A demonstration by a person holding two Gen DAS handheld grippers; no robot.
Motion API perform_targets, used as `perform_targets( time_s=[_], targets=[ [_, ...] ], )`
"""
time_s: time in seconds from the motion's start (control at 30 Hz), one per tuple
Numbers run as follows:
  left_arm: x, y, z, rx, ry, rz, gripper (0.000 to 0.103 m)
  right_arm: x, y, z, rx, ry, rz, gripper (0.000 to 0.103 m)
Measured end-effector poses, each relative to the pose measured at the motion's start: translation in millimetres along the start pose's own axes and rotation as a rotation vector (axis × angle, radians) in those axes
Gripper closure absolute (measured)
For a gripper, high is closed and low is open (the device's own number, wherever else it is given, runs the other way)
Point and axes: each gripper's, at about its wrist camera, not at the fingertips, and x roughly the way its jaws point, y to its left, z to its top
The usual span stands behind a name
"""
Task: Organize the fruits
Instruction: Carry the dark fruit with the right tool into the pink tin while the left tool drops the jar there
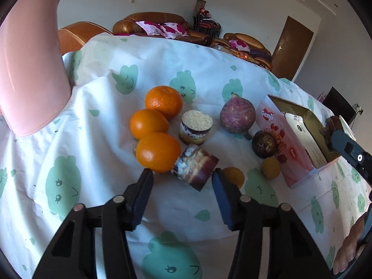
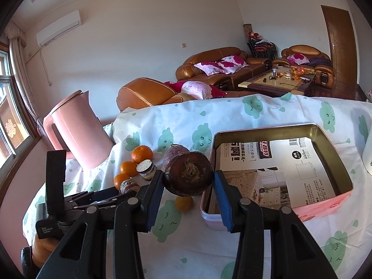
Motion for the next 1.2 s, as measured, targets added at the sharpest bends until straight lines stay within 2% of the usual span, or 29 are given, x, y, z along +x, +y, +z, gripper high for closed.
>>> perform_targets(
  time_s=[0.03, 0.17, 0.2, 0.23, 0.3, 0.37, 0.43, 0.5, 0.53, 0.7, 0.83, 0.93, 1.0, 1.07, 1.2],
  targets=[
    [-1.0, -0.8, -0.6, -0.001, -0.001, -0.030, 0.072, 0.6, -0.7, -0.2, 0.003, 0.001, -0.002, 0.057],
    [3.4, -5.4, -1.5, 0.021, 0.026, -0.020, 0.074, 2.4, -3.9, -0.8, 0.015, 0.006, -0.006, 0.057],
    [4.1, -6.9, 0.5, 0.014, 0.019, -0.020, 0.071, 2.3, -4.4, -0.7, 0.017, 0.004, -0.007, 0.057],
    [4.6, -5.9, 1.7, 0.001, 0.013, -0.011, 0.061, 2.1, -4.9, -0.5, 0.019, 0.004, -0.009, 0.057],
    [7.8, -6.8, 6.4, -0.015, 0.006, -0.019, 0.052, 2.4, -5.4, -0.5, 0.023, 0.006, -0.007, 0.057],
    [12.8, -10.6, 10.3, -0.015, 0.004, -0.016, 0.037, 3.6, -5.4, -1.3, 0.026, 0.010, -0.007, 0.057],
    [16.3, -15.7, 11.8, 0.000, 0.010, -0.011, 0.033, 4.7, -5.2, -1.7, 0.028, 0.013, -0.007, 0.057],
    [17.1, -19.1, 11.5, 0.015, 0.012, 0.017, 0.038, 5.1, -5.0, -1.9, 0.027, 0.014, -0.008, 0.057],
    [16.8, -18.6, 11.2, 0.013, 0.010, 0.017, 0.057, 5.0, -4.8, -2.0, 0.027, 0.013, -0.009, 0.057],
    [9.6, -10.9, 8.5, -0.012, -0.011, -0.011, 0.057, 2.6, -8.6, -1.2, 0.041, 0.002, -0.016, 0.057],
    [-15.7, -13.5, 6.3, 0.002, -0.148, -0.009, 0.057, -9.8, -18.2, 6.2, 0.059, -0.040, -0.027, 0.057],
    [-32.7, -19.9, 5.3, 0.030, -0.253, -0.013, 0.057, -24.2, -26.7, 14.7, 0.029, -0.098, -0.116, 0.057],
    [-39.3, -26.9, 4.4, 0.040, -0.287, -0.053, 0.057, -30.3, -36.4, 19.5, 0.005, -0.123, -0.199, 0.057],
    [-41.1, -41.3, 5.7, 0.074, -0.303, -0.086, 0.057, -32.5, -51.7, 20.9, 0.006, -0.124, -0.240, 0.057],
    [-37.1, -78.6, 8.4, 0.167, -0.299, -0.114, 0.057, -24.9, -84.4, 18.2, 0.030, -0.062, -0.263, 0.057]
  ],
)
